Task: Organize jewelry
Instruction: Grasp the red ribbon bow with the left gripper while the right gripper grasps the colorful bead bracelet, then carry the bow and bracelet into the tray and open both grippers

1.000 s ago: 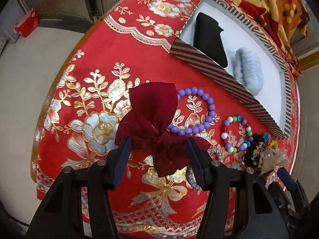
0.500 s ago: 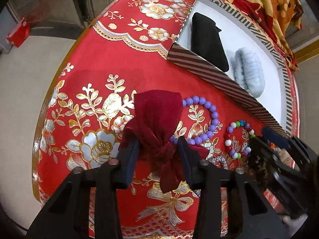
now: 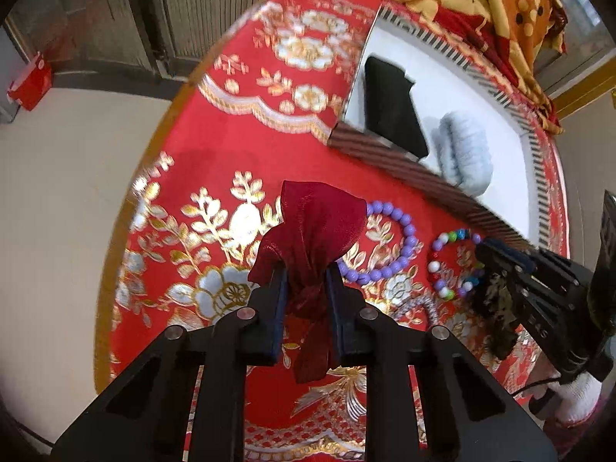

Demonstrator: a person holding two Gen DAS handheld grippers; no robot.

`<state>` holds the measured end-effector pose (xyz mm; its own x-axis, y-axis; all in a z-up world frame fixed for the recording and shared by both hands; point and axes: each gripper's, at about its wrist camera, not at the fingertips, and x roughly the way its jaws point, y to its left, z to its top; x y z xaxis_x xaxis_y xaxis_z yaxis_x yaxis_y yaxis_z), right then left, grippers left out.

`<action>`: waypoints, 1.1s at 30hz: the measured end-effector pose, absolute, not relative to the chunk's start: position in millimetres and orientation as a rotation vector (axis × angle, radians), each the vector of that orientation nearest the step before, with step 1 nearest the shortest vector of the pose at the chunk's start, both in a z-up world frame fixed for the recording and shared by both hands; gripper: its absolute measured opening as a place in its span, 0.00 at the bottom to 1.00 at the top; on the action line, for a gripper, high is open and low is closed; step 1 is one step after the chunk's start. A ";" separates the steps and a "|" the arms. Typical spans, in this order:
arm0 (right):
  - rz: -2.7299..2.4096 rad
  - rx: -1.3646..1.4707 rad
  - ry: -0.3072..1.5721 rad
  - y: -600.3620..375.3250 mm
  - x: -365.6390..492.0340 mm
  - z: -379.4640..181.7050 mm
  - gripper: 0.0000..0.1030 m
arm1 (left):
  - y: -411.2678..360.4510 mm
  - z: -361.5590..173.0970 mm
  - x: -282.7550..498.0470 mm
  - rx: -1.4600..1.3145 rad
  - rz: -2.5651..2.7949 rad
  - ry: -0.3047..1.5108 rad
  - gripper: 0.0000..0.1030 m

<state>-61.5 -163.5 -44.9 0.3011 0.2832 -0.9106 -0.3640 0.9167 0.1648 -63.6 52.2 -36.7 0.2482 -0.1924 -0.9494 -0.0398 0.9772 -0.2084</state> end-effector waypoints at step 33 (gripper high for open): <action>0.305 0.132 1.090 -217.6 -11.7 4.1 0.09 | -41.5 3.4 89.5 -0.014 -0.190 1.173 0.17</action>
<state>-11.7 -217.6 4.1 0.4256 0.3073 -0.8511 -0.1787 0.9506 0.2538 89.5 -41.5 3.4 0.3732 -0.1560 -0.9146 0.1412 0.9838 -0.1102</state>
